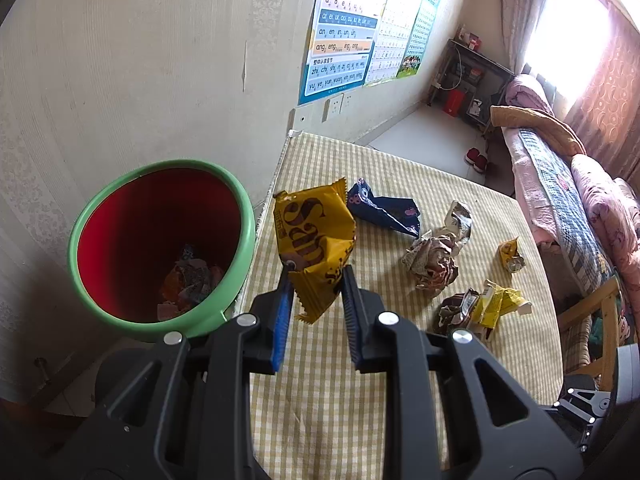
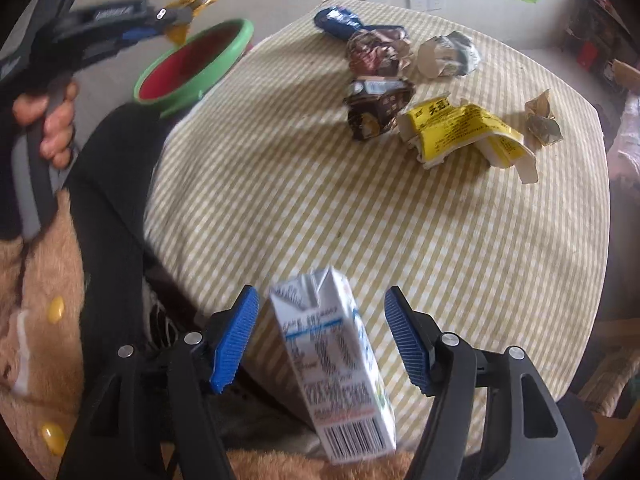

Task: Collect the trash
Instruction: 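Carry the milk carton and yellow bag over the green bucket with both tools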

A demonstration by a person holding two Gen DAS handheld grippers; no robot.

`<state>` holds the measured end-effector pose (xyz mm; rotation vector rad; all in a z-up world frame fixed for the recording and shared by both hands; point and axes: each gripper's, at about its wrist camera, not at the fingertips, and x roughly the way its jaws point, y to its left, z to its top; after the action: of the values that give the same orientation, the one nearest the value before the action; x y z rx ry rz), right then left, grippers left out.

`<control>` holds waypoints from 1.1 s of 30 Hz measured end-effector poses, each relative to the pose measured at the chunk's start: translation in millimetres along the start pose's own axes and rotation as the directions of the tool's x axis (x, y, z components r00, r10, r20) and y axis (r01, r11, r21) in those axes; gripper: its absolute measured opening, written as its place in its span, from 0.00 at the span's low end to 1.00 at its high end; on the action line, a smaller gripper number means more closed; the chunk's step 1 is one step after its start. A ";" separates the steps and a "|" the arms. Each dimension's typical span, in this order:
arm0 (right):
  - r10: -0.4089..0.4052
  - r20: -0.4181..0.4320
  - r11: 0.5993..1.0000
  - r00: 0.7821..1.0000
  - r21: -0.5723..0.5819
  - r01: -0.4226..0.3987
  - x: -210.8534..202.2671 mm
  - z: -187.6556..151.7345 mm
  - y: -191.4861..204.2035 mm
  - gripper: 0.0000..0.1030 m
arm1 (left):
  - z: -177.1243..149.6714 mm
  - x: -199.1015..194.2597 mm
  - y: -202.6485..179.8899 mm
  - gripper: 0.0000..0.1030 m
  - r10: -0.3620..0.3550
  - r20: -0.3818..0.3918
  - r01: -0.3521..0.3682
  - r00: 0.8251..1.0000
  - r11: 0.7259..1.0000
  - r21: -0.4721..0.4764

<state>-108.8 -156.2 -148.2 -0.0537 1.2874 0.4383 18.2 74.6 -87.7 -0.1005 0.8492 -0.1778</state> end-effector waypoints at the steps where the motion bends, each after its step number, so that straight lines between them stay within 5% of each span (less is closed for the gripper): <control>1: -0.020 -0.027 1.000 0.999 -0.019 0.020 3.1 -2.9 1.2 0.63 | 0.1 0.1 -0.3 0.23 -0.001 0.000 0.001 1.000 1.000 0.001; 6: -0.042 -0.141 0.999 0.989 -0.015 0.040 28.9 -17.5 -6.9 0.41 | 0.9 -1.1 -3.1 0.23 0.006 0.005 -0.006 1.000 1.000 0.010; 13: 0.003 0.091 0.999 0.996 0.052 -0.008 -1.6 26.4 -5.1 0.40 | 2.8 -2.8 -1.5 0.23 0.018 0.017 -0.018 1.000 1.000 0.013; 20: 0.077 0.327 0.987 0.942 0.108 -0.118 -26.7 100.9 6.8 0.41 | 6.9 -4.1 11.0 0.23 0.030 0.025 -0.030 0.999 1.000 -0.004; 25: 0.131 0.397 0.980 0.908 0.088 -0.180 -32.7 149.5 23.3 0.41 | 11.0 -5.6 25.1 0.23 0.047 0.037 -0.047 0.998 0.999 -0.022; 33: 0.174 0.425 0.974 0.888 0.061 -0.219 -30.0 193.8 56.9 0.41 | 18.4 -4.7 57.1 0.23 0.081 0.041 -0.079 0.996 0.995 -0.063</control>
<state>42.7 -58.5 -52.4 0.2539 0.8912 0.5218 35.7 131.8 -81.2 -0.1268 0.8144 -0.0741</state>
